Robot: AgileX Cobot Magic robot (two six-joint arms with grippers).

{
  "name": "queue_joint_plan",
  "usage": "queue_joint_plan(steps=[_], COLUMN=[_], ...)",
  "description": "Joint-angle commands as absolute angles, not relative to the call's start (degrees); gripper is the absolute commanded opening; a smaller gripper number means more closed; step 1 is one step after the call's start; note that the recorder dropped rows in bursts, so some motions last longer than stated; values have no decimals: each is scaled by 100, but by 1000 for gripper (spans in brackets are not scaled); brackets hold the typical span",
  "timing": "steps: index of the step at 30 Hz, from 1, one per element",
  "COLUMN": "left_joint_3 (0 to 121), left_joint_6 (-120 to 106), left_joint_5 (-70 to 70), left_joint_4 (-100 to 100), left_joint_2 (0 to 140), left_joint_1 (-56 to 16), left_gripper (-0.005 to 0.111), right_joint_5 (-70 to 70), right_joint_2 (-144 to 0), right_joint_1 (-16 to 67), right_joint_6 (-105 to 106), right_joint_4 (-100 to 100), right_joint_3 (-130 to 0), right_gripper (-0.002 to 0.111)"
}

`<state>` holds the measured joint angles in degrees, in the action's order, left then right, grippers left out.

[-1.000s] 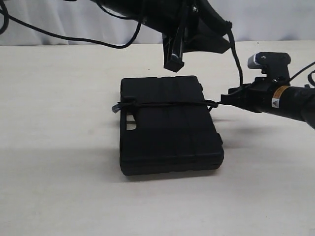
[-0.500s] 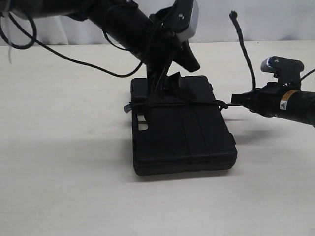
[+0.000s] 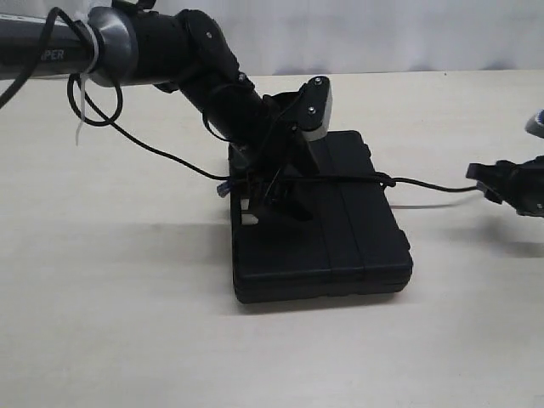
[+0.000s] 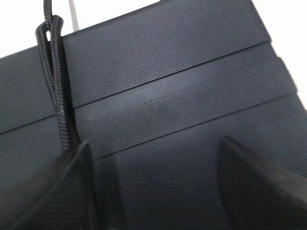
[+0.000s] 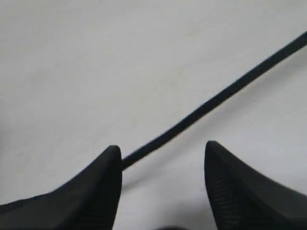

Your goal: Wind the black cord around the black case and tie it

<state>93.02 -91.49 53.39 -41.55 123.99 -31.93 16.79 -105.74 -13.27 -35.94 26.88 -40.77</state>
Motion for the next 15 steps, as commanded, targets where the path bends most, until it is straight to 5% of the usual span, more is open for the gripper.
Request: queue_joint_plan(steps=[1,4,8,9,15], left_joint_3=[9342,9342,9342,9342,9342], left_joint_6=[-9093,-9093,-8766,-8541,-6963], left_joint_5=[5199,5055,4971,4898,4767], left_joint_4=[-4154,-4137,-4089,-4007,-3171], left_joint_2=[12395,12395,12280,12179,11524], left_joint_1=[-3200,-3200,-3188,-3171,-2974], left_gripper=[67,67,67,61,2], right_joint_5=[1448,1468,1514,1501,1475], right_joint_2=[-10574,-10276,-9583,-9438,-9456], right_joint_1=[-1796,-1647,-1133,-929,-191], right_joint_6=[-3560,-3721,-3856,-3872,-6305], right_joint_4=[2641,3138,3833,4042,6885], right_joint_3=[-4060,-4032,-3861,-3799,-3829], right_gripper=[50,46,14,4,4])
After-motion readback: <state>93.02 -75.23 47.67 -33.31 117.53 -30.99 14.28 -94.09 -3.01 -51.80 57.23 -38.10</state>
